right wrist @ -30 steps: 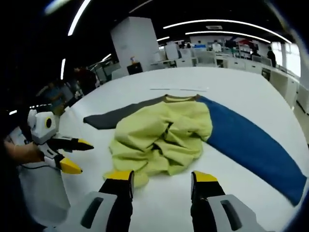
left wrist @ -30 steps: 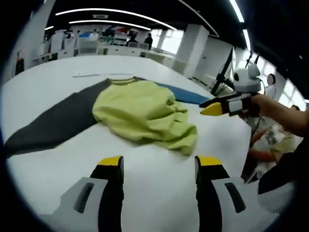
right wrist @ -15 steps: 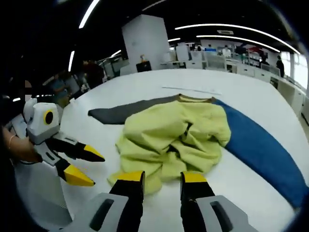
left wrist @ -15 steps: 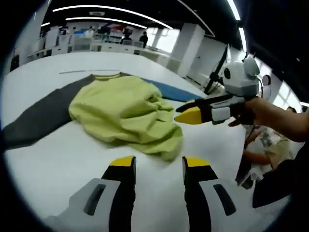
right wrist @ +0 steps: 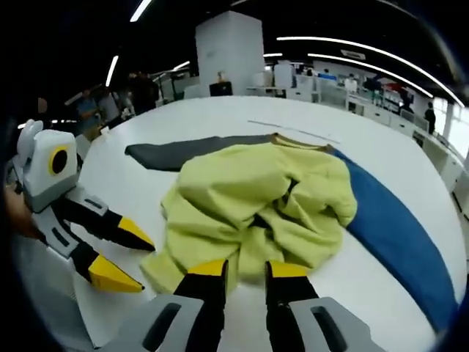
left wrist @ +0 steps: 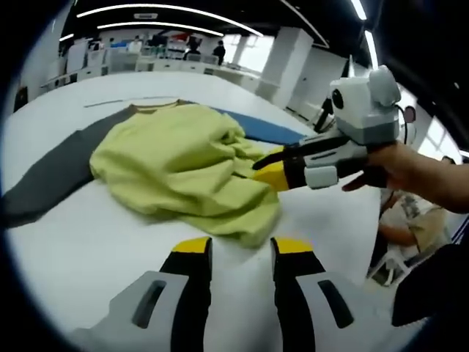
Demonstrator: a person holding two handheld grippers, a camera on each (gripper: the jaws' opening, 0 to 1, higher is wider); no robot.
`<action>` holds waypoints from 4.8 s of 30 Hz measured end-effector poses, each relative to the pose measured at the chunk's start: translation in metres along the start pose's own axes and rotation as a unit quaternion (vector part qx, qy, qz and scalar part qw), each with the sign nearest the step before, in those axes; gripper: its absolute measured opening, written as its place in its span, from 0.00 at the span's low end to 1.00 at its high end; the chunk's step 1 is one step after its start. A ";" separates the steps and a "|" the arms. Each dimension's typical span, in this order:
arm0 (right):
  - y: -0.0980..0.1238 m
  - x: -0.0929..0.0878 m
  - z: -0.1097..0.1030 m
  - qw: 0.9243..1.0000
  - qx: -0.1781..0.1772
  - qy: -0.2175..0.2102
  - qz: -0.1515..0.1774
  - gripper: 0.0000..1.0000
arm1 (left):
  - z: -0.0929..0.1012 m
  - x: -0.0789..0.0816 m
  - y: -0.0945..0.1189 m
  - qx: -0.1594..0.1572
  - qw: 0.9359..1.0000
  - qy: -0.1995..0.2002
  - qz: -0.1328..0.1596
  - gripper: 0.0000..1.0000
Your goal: Fold the garment on the visible template until the final outline fits inside the template.
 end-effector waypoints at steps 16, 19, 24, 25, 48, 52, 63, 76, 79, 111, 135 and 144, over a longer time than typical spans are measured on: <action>-0.004 -0.005 0.003 0.999 -0.028 0.044 -0.013 0.03 | 0.005 0.003 -0.008 0.011 1.000 0.017 0.013 0.01; -0.003 -0.004 0.004 0.999 -0.028 0.036 -0.013 0.02 | 0.005 0.004 -0.006 0.009 1.000 0.024 0.014 0.00; 0.001 -0.002 0.007 0.999 -0.021 0.030 -0.012 0.01 | 0.003 0.012 0.004 0.010 0.998 0.047 0.027 0.00; 0.003 -0.001 0.007 0.999 -0.021 0.027 -0.010 0.01 | 0.002 0.014 0.006 0.010 0.998 0.049 0.031 0.00; 0.067 0.025 0.021 0.999 0.029 0.024 0.021 0.00 | -0.047 0.044 0.085 0.081 0.988 0.113 0.072 0.00; 0.079 0.026 0.022 0.999 0.028 0.026 0.017 0.00 | -0.056 0.045 0.098 0.094 0.987 0.111 0.072 0.00; 0.113 0.017 0.025 0.999 0.030 0.018 -0.006 0.00 | -0.077 0.037 0.126 0.115 0.984 0.124 0.055 0.00; 0.143 -0.001 0.022 0.999 0.026 -0.014 -0.017 0.00 | -0.075 0.011 0.139 0.131 0.981 0.143 0.009 0.00; 0.147 -0.007 0.023 0.999 0.023 -0.012 -0.028 0.00 | -0.077 0.004 0.142 0.136 0.980 0.147 -0.005 0.00; 0.165 -0.047 0.022 0.992 0.008 -0.052 -0.112 0.20 | -0.071 -0.015 0.147 0.125 0.980 0.142 -0.060 0.16; 0.151 -0.072 0.019 0.980 -0.088 -0.116 -0.137 0.03 | -0.068 -0.031 0.140 0.159 0.978 0.055 -0.125 0.01; 0.157 -0.074 0.012 0.975 -0.093 -0.149 -0.134 0.00 | -0.069 -0.032 0.145 0.164 0.977 0.070 -0.115 0.00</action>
Point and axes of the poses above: the point that each gripper's makers call its tool centre point, and the gripper's own axes: y roughly backward along the fingers, z roughly to its right, x roughly out of its top, the point moved 7 cm from there along y, roughly backward along the fingers, and after that the axes turned 14 degrees about z, right-handed, at the moved point
